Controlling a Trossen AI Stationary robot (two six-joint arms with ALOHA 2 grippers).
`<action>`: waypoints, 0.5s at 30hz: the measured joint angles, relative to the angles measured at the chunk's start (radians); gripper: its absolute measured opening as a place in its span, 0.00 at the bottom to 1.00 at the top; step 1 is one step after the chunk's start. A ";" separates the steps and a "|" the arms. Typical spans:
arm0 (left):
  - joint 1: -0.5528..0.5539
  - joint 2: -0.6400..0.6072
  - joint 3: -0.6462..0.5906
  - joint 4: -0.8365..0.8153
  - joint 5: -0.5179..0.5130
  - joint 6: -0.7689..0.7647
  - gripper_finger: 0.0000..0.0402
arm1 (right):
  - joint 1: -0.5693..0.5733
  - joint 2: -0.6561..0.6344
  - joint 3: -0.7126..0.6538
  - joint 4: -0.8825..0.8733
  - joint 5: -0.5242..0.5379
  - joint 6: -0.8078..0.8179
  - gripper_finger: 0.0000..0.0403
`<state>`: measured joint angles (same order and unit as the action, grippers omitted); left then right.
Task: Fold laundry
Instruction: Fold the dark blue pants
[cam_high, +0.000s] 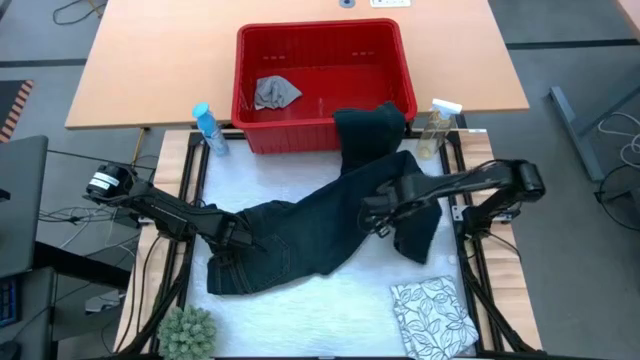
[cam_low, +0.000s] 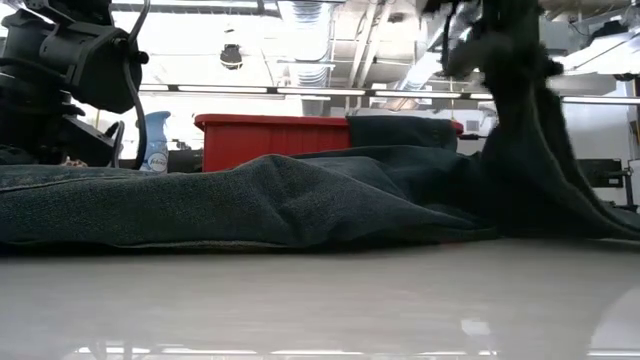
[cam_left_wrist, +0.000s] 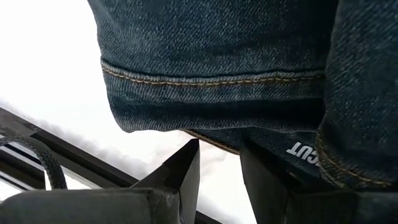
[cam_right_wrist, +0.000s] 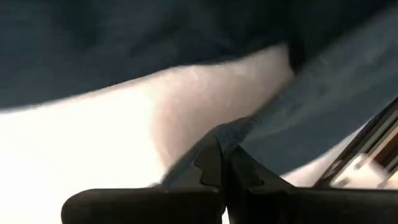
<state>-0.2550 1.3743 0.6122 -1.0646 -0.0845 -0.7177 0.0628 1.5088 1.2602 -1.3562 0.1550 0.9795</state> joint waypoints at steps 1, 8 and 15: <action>0.000 0.000 0.000 -0.004 0.000 0.000 0.27 | 0.004 -0.021 0.025 -0.019 -0.012 -0.057 0.05; 0.000 0.000 0.000 -0.075 -0.002 0.025 0.27 | 0.095 -0.132 0.150 -0.110 -0.177 -0.311 0.05; 0.000 0.000 0.000 -0.095 -0.011 -0.002 0.27 | 0.188 -0.157 0.291 -0.218 -0.036 -0.359 0.05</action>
<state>-0.2549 1.3743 0.6125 -1.1598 -0.0951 -0.7193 0.2510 1.3518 1.5513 -1.5740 0.1192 0.6203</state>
